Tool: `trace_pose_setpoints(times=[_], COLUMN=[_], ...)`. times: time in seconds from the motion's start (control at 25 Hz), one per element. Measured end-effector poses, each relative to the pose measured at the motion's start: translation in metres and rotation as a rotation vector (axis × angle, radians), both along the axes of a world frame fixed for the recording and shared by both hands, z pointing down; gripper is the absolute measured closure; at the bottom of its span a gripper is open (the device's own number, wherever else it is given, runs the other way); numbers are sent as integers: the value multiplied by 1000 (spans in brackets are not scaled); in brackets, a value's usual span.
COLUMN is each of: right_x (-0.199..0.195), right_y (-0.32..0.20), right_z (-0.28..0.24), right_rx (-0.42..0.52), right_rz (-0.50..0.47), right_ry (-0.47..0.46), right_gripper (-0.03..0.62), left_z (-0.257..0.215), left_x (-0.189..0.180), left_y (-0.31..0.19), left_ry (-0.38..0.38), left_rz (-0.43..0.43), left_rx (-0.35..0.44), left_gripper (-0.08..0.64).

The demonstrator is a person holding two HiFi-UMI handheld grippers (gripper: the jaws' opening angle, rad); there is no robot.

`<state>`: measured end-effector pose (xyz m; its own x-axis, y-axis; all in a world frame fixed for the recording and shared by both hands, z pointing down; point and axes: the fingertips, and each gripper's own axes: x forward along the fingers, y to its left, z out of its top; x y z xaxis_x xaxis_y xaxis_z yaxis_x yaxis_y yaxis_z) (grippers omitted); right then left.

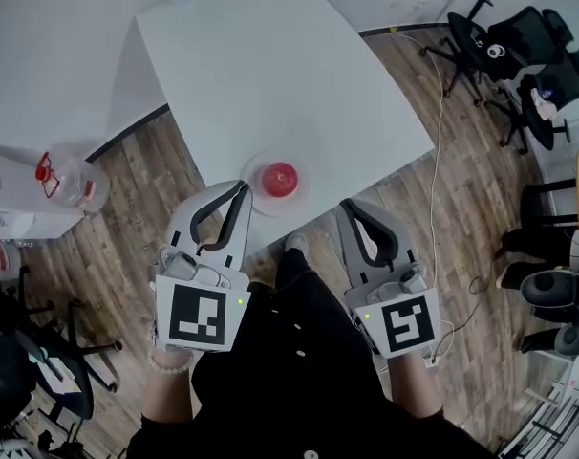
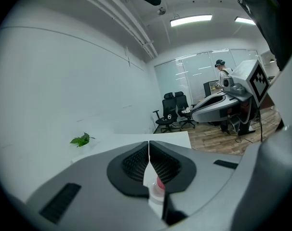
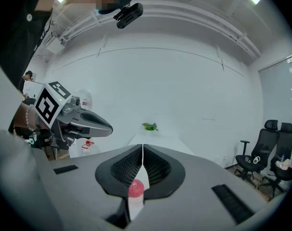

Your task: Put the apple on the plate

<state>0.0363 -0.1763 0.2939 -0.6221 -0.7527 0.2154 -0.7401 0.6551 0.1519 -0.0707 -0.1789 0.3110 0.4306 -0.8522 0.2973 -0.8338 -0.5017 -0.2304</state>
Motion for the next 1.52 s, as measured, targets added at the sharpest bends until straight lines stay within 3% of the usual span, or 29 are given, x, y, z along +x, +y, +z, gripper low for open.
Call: trace_pose_setpoints(times=[1.52], right_x=[8], right_y=[9], right_z=[2], right_rx=[7], right_rz=[-23], right_ry=[92], right_gripper=[549], left_z=[-13], left_x=[13], left_y=[1], left_ry=[9], left_rz=[24], left_rx=[26], left_gripper=[541])
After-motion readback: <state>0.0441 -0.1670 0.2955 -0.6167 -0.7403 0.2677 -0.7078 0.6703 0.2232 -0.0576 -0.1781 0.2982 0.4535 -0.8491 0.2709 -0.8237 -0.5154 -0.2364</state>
